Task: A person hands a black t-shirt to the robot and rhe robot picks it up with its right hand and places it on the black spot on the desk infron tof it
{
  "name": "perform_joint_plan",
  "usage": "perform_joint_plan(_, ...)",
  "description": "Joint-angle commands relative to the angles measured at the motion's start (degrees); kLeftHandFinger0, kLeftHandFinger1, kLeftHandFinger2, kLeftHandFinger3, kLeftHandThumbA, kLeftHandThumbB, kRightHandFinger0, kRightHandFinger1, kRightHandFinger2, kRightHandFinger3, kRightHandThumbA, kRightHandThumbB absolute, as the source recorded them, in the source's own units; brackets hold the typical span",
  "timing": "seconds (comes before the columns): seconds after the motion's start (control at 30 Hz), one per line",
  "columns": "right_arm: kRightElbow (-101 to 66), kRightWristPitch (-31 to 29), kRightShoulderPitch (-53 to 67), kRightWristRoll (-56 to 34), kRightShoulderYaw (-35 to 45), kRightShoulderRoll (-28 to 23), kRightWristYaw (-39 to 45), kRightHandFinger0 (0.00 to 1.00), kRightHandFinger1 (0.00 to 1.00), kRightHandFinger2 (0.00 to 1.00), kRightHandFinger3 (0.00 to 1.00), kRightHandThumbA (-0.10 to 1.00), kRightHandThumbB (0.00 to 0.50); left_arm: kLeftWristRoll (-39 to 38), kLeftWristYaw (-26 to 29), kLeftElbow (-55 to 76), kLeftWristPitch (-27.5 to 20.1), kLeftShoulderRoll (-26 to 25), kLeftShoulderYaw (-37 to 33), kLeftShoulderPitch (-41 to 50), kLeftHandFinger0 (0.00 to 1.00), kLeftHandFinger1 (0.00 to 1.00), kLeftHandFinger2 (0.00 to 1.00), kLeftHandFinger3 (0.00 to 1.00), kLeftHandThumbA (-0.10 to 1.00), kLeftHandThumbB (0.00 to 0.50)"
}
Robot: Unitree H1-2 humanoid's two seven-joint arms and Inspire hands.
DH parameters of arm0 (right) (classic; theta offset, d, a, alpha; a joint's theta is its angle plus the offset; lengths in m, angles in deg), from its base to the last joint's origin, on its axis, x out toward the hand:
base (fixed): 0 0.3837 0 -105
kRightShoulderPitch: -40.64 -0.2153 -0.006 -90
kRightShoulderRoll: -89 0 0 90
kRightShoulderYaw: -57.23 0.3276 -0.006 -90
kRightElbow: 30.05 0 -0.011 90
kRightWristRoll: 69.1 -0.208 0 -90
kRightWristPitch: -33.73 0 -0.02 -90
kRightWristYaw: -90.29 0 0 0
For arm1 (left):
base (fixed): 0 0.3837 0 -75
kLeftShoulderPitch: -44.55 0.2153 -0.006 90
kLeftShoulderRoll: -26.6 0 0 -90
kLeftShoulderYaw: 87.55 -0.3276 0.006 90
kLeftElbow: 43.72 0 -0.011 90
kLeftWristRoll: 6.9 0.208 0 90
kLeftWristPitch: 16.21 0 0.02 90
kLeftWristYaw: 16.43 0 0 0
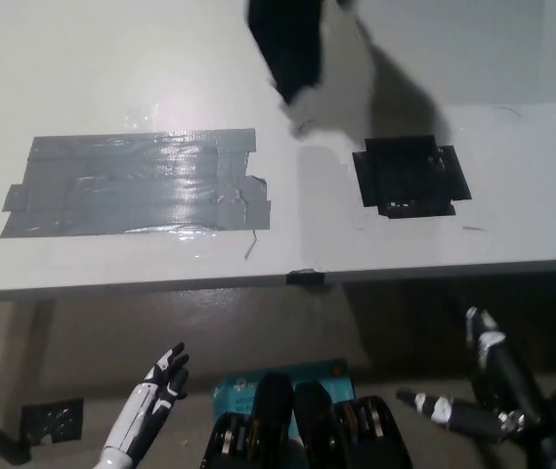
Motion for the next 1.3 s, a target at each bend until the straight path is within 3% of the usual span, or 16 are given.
perform_joint_plan(0.0,-13.54,-1.48,-6.9,11.9,4.88,1.45,-7.62,1.0,1.0,1.0,1.0,0.96,0.416,1.19,-0.09,0.72,-1.92,-0.68,-0.26,-0.74,0.85,1.0,1.0,1.0,1.0,0.5)
perform_joint_plan(0.03,-14.56,0.28,-8.52,11.8,5.42,1.62,-7.42,1.0,1.0,1.0,1.0,0.95,0.418,1.03,-0.17,0.85,-1.77,-0.61,-0.21,-0.6,0.85,1.0,1.0,1.0,1.0,0.5)
perform_joint_plan(0.07,-14.67,2.17,-10.14,12.93,5.71,1.66,-7.33,1.0,1.0,1.0,1.0,0.98,0.448,1.46,0.1,0.96,-2.25,-0.66,-0.32,-0.34,0.94,1.0,1.0,1.0,1.0,0.5)
perform_joint_plan(0.13,-14.18,4.28,-12.55,13.6,6.23,1.84,-7.04,1.0,1.0,1.0,1.0,1.0,0.454,2.22,0.62,1.02,-3.09,-0.72,-0.45,-0.11,1.0,1.0,1.0,1.0,1.0,0.5)
perform_joint_plan(0.23,-11.77,5.33,-15.56,12.56,6.69,1.86,-6.5,1.0,1.0,1.0,1.0,1.0,0.42,2.39,0.92,1.15,-3.6,-0.6,-0.36,0.03,1.0,1.0,1.0,1.0,1.0,0.5)
perform_joint_plan(0.3,-9.23,5.05,-17.83,11.98,6.76,1.64,-6.32,1.0,1.0,1.0,1.0,0.99,0.368,1.67,0.54,0.8,-4.65,-0.52,-0.3,-0.04,1.0,1.0,1.0,1.0,1.0,0.5)
perform_joint_plan(0.37,-7.08,5.15,-19.07,12.72,6.59,1.98,-6.79,1.0,1.0,1.0,1.0,1.0,0.422,1.39,0.35,0.34,-5.4,-0.38,-0.38,-0.18,1.0,1.0,1.0,1.0,1.0,0.5)
perform_joint_plan(0.43,-5.32,5.07,-19.99,12.9,6.51,2.29,-7.23,1.0,1.0,1.0,1.0,1.0,0.444,1.28,0.19,0.25,-5.64,-0.34,-0.4,-0.42,1.0,1.0,1.0,1.0,1.0,0.5)
perform_joint_plan(0.57,0.37,4.32,-23.45,14.07,6.04,2.26,-8.37,1.0,1.0,1.0,1.0,1.0,0.397,0.61,-0.73,0.12,-5.89,-0.57,-0.47,-0.92,1.0,1.0,1.0,1.0,1.0,0.5)
perform_joint_plan(0.87,13.31,4.19,-34.38,14.05,6.27,0.52,-9.76,1.0,1.0,1.0,1.0,1.0,0.385,1.38,-0.84,-0.24,-7.3,-1.33,-1.01,-1.71,1.0,1.0,1.0,1.0,1.0,0.5)
perform_joint_plan(0.9,15.1,3.77,-35.62,14.27,6.28,0.21,-10.22,1.0,1.0,1.0,1.0,1.0,0.387,1.82,-0.69,-0.27,-7.62,-1.43,-1.17,-1.74,1.0,1.0,1.0,1.0,1.0,0.5)
perform_joint_plan(1.03,18.13,4.57,-40.61,15.11,6.17,-0.23,-11.22,1.0,1.0,1.0,1.0,1.0,0.479,2.81,0.02,-0.51,-8.56,-1.37,-1.31,-2.2,1.0,1.0,1.0,1.0,1.0,0.5)
perform_joint_plan(1.07,18.17,4.69,-40.95,15.24,6.08,-0.32,-11.21,1.0,1.0,1.0,1.0,1.0,0.479,2.85,0.03,-0.49,-8.51,-1.34,-1.31,-2.23,1.0,1.0,1.0,1.0,1.0,0.5)
perform_joint_plan(1.1,18.9,3.57,-42.81,15.06,5.66,-0.82,-10.86,1.0,1.0,1.0,1.0,1.0,0.435,2.82,-0.01,-0.58,-8.59,-1.22,-1.29,-2.43,1.0,1.0,1.0,1.0,1.0,0.5)
perform_joint_plan(1.27,22.69,2.34,-47.43,15.01,4.8,-0.27,-11.76,1.0,1.0,1.0,1.0,1.0,0.444,2.95,-0.46,-0.31,-7.94,-1.39,-1.39,-2.78,1.0,1.0,1.0,1.0,1.0,0.5)
